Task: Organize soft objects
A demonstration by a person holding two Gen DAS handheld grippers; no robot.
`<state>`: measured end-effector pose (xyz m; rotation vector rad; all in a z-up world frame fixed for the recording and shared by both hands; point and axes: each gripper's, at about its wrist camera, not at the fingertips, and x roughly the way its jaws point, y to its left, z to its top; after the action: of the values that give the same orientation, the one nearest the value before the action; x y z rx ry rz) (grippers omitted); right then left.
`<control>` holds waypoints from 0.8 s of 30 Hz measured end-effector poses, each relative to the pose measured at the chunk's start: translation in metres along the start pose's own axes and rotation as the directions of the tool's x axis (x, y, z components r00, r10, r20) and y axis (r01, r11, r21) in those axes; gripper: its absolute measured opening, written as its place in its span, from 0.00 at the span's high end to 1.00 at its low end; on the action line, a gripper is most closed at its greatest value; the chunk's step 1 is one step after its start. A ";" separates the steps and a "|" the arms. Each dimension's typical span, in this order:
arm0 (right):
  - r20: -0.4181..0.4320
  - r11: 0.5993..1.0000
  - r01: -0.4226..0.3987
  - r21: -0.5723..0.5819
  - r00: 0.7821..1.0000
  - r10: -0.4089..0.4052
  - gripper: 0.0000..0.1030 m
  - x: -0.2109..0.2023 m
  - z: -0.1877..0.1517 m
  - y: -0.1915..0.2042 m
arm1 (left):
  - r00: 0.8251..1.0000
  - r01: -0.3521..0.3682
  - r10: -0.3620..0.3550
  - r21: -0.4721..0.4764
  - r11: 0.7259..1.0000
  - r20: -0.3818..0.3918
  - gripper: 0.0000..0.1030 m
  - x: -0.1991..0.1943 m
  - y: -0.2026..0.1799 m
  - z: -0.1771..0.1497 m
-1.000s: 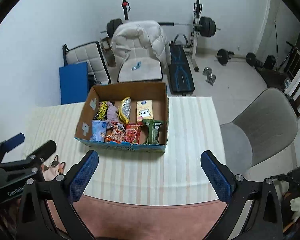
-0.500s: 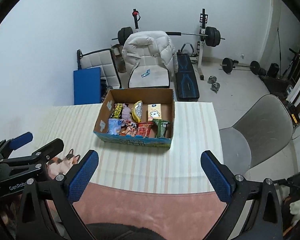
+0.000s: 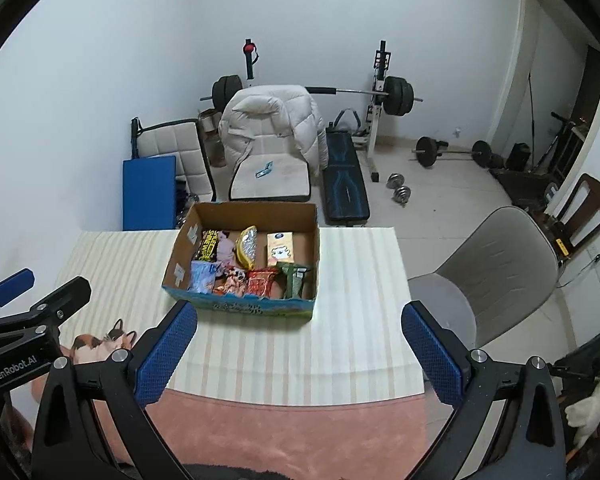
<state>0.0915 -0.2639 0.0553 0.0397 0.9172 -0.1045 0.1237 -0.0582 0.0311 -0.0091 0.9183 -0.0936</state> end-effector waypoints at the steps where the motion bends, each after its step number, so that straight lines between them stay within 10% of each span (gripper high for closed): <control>1: 0.005 1.000 0.006 0.000 1.000 -0.006 0.00 -0.001 0.001 0.000 | 1.000 -0.001 0.001 0.002 1.000 0.004 0.00 0.000 0.000 0.001; 24: 0.015 1.000 0.009 -0.011 1.000 -0.009 0.00 -0.007 0.007 -0.002 | 0.999 -0.023 0.023 0.006 1.000 0.031 0.00 -0.007 -0.003 0.002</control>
<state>0.0919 -0.2662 0.0652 0.0245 0.9035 -0.1080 0.1209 -0.0602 0.0383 0.0058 0.8868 -0.0749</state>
